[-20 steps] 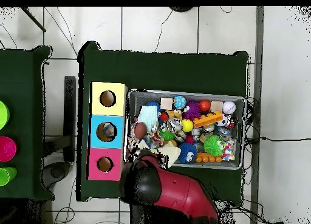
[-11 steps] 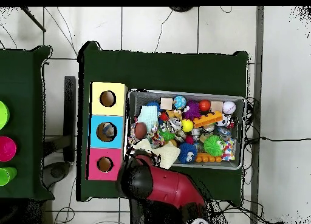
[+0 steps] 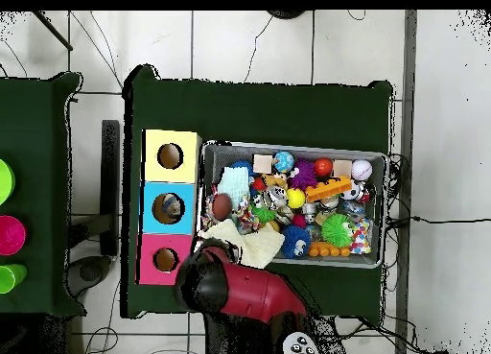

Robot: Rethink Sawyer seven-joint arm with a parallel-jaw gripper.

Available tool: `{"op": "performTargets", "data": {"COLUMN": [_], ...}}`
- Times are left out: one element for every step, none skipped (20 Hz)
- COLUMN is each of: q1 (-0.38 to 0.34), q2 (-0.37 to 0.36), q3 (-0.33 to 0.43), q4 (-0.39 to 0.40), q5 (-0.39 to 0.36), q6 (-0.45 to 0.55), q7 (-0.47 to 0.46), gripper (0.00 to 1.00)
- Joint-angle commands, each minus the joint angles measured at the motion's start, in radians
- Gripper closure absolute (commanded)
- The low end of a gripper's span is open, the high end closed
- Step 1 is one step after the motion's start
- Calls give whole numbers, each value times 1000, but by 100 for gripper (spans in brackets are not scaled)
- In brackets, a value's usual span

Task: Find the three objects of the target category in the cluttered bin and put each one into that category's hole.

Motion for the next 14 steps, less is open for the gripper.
{"op": "performTargets", "data": {"q1": [-44,-46,-46,-47,-48,-44,-41,-37,-35,-28,-19,-12,3,-3], "q2": [25,24,22,21,19,19,17,16,14,15,14,15,17,17], "q3": [98,101,101,104,106,102,99,95,92,84,72,62,39,39], "q4": [25,26,28,30,33,32,32,31,33,31,30,25,12,10], "q5": [46,44,43,45,45,46,44,44,43,44,42,41,40,39], "q6": [-47,-49,-50,-51,-53,-52,-55,-58,-62,-64,-69,-71,-66,-68], "q7": [212,210,211,213,214,217,218,220,222,226,229,230,229,228], "gripper": [0,0,0,0,0,0,0,0,0,0,0,0,0,0]}}
